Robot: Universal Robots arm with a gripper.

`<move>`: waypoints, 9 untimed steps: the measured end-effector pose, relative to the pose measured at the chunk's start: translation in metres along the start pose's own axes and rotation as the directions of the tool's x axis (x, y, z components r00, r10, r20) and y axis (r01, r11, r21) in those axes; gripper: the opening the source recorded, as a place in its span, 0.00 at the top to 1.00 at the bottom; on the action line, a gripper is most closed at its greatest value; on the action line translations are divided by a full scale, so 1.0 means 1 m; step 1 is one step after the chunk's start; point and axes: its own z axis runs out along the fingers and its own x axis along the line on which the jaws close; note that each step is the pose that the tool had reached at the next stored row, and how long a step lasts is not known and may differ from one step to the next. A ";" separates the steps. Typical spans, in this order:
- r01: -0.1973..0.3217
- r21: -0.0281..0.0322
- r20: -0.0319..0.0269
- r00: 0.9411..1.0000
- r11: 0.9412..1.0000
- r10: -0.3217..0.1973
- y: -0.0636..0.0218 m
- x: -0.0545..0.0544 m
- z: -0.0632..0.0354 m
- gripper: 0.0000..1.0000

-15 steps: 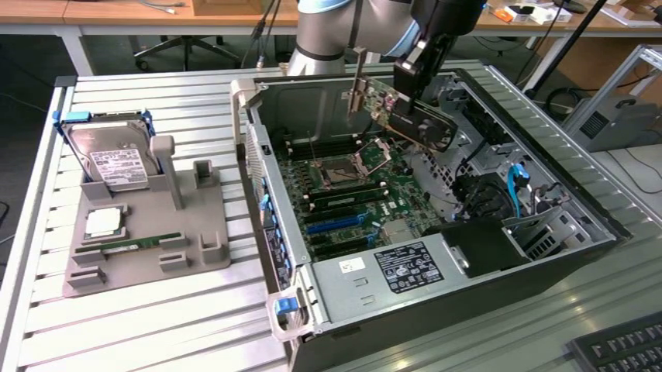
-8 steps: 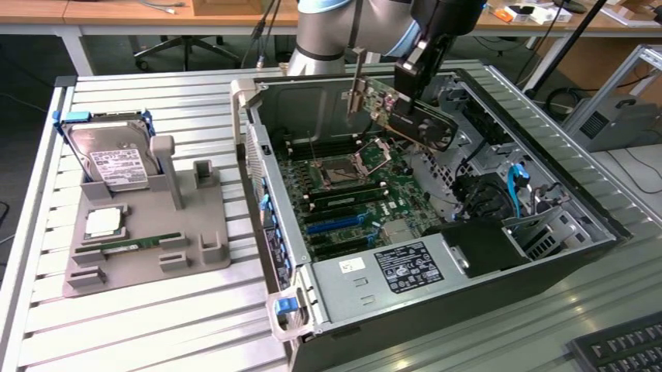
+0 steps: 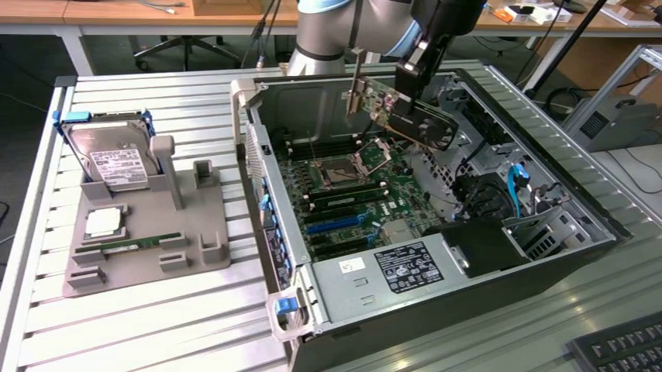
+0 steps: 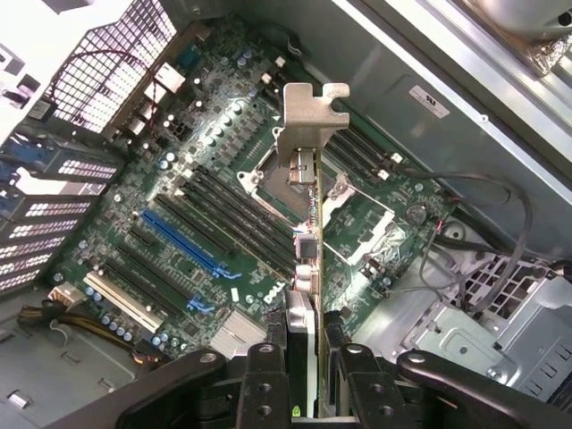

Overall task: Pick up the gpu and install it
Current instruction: 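Insert the gpu into the slot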

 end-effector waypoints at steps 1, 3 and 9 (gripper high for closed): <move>0.004 0.000 0.000 1.000 1.000 -0.004 0.0000 0.000 0.0000 0.74; 0.014 0.000 0.000 1.000 1.000 -0.014 0.0000 0.000 0.0000 0.74; 0.031 -0.001 0.000 1.000 1.000 -0.031 0.0000 0.000 0.0000 0.74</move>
